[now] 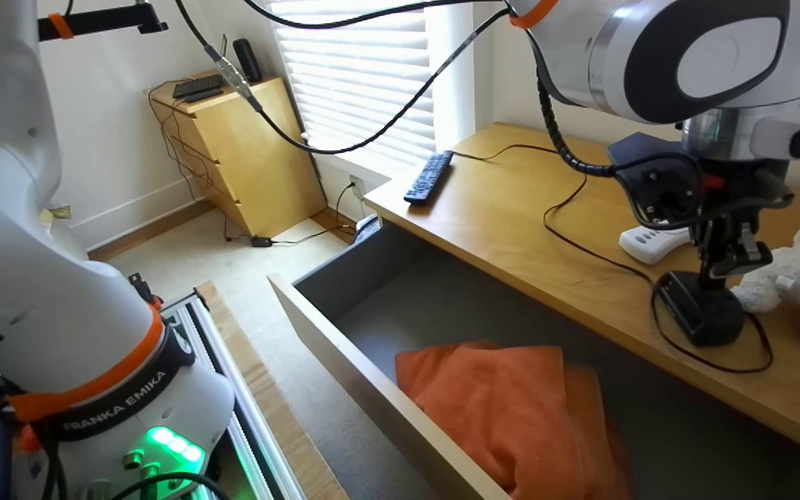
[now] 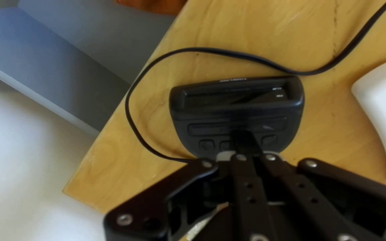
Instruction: Press a button on the device
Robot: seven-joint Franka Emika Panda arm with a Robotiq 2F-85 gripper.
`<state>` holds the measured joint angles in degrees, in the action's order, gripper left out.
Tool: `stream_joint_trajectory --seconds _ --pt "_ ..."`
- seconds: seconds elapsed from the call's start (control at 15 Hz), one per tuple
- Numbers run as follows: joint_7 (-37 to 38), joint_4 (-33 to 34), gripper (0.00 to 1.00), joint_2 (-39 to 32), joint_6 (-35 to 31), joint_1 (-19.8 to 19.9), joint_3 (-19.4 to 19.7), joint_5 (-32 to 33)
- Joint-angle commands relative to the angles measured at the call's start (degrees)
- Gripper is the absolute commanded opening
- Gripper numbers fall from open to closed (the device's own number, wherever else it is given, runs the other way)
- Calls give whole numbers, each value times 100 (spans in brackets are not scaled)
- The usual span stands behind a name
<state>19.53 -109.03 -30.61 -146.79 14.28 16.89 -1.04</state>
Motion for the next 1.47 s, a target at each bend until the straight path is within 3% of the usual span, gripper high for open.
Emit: stream_joint_trajectory --seconds 0.0,0.93,1.4 --pt "114 48 0 -140 -57 -77 73 -39" --pt "238 9 0 -508 -3 -337 242 189" --pt "-57 30 0 105 206 -74 139 -113"
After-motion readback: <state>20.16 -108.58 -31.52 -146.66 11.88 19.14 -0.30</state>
